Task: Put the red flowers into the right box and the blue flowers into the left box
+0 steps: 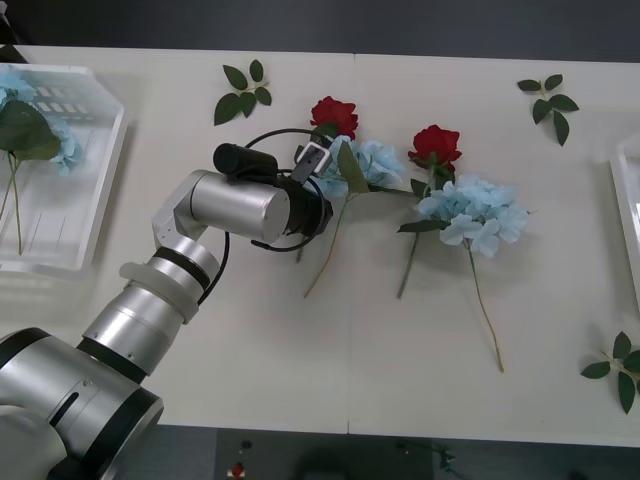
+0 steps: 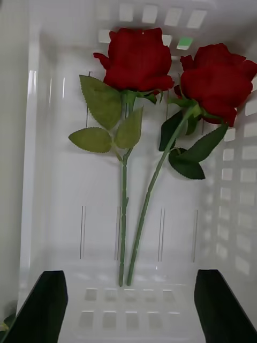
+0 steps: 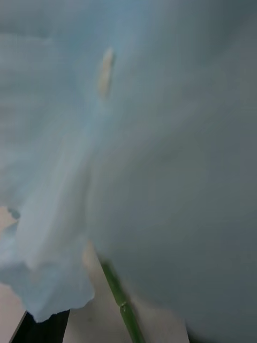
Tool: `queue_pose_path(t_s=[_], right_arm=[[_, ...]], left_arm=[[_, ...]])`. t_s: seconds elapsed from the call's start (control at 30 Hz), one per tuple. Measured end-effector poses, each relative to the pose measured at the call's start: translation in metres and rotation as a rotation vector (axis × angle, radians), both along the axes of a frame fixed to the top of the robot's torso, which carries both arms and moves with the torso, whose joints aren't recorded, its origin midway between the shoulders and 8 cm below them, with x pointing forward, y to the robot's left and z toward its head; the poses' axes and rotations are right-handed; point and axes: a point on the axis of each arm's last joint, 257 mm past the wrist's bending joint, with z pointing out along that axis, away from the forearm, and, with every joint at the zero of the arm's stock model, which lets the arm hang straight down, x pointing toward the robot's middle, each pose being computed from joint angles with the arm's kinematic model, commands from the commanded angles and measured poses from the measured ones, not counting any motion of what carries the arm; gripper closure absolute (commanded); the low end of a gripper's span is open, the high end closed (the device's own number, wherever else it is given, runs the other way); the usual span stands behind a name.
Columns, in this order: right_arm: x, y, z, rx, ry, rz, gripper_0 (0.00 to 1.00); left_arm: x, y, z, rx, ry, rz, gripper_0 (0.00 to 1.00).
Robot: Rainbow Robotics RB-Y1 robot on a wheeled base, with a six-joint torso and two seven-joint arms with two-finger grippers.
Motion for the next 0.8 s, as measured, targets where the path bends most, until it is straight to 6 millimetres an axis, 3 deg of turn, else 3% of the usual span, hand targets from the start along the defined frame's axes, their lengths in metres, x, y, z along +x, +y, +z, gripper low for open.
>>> queue_pose_path(t_s=[0.13, 0.37, 0.43, 0.6, 0.8], right_arm=[[0.001, 0.018, 0.000, 0.077, -0.004, 0.018, 0.00], [-0.001, 0.091, -0.006, 0.234, 0.030, 0.152, 0.00], [-0.003, 0.120, -0.012, 0.238, 0.031, 0.219, 0.00], [-0.011, 0.202, -0.029, 0.246, 0.001, 0.391, 0.00], [-0.012, 0.262, -0.055, 0.327, -0.002, 0.384, 0.00]], left_arm=[[0.000, 0.001, -0.002, 0.019, -0.006, -0.005, 0.70], [-0.002, 0.000, -0.006, 0.060, -0.017, -0.023, 0.74], [-0.002, 0.000, -0.006, 0.061, -0.018, -0.023, 0.98], [0.001, 0.008, -0.006, 0.092, -0.032, -0.017, 1.00], [0.004, 0.024, -0.005, 0.091, -0.034, -0.002, 1.00]])
